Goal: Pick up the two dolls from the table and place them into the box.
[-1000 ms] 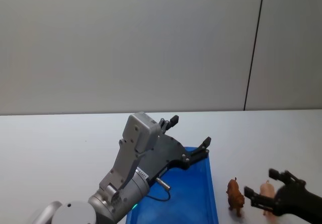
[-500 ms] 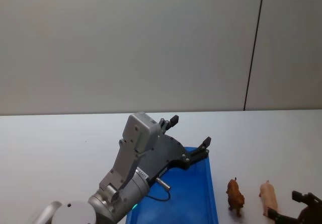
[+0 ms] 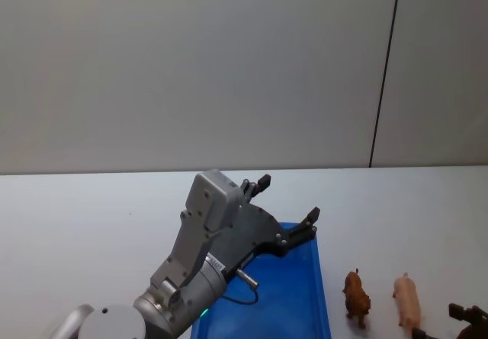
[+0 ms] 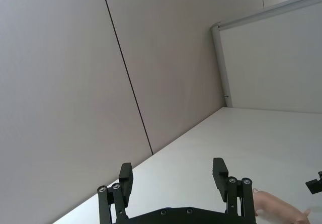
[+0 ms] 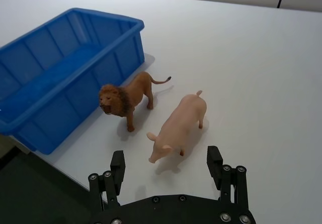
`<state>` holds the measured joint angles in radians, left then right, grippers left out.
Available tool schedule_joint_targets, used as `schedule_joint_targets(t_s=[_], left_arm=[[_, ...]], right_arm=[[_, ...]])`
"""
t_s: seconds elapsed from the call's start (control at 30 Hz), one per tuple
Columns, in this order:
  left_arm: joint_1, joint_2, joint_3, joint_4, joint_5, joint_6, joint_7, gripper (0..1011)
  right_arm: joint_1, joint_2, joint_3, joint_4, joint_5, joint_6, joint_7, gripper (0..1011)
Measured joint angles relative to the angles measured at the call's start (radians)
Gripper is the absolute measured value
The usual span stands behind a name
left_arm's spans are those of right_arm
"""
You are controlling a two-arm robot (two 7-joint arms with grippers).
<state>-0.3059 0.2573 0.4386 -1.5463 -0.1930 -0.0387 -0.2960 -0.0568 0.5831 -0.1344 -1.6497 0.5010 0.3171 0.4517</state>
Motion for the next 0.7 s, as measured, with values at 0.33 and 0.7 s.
schedule_joint_targets(t_s=[0.33,0.7], left_arm=[[0.0,0.0,0.0,0.0,0.0,0.0,0.0,1001],[0.0,0.0,0.0,0.0,0.0,0.0,0.0,1001]], right_arm=[[0.049,-0.042,-0.033,0.075,-0.031,0.025,0.0,1001],[0.099,-0.084,-0.062,0.14,-0.057,0.014,-0.002,1001]])
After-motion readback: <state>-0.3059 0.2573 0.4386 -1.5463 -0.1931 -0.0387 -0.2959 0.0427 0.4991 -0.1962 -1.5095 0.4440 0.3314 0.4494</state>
